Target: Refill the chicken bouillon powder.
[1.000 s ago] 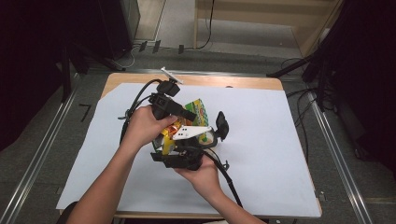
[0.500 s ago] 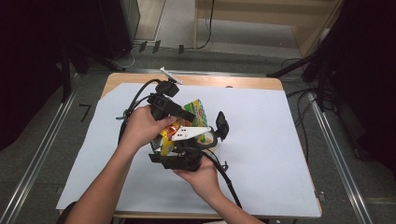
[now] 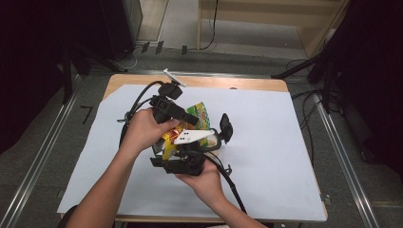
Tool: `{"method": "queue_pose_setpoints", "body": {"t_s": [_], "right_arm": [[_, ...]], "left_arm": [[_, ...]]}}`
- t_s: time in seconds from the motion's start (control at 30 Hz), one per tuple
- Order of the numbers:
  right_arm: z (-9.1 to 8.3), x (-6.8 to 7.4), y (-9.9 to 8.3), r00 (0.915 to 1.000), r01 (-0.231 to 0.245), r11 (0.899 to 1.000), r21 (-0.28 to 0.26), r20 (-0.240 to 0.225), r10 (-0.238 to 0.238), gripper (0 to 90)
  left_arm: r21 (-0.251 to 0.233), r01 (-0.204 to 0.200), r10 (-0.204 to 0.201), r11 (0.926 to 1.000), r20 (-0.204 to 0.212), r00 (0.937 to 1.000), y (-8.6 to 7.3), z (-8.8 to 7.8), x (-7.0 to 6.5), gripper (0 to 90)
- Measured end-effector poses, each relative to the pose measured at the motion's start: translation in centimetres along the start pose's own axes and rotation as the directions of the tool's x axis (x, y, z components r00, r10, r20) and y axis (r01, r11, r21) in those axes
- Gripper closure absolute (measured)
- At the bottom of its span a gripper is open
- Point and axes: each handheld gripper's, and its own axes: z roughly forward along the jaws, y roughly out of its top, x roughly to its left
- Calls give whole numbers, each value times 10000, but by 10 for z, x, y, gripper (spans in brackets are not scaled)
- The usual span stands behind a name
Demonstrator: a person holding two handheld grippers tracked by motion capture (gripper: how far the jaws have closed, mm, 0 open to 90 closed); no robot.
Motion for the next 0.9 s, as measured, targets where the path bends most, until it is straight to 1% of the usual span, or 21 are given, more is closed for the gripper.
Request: {"method": "queue_pose_setpoints", "body": {"t_s": [0.3,0.9], "right_arm": [[0,0,0,10000,15,10000,38,5,-15,608],[-1,0,0,10000,30,10000,68,25,-31,608]], "left_arm": [[34,-67,67,10000,17,10000,0,0,0,734],[13,-71,71,10000,32,10000,0,1,0,734]]}}
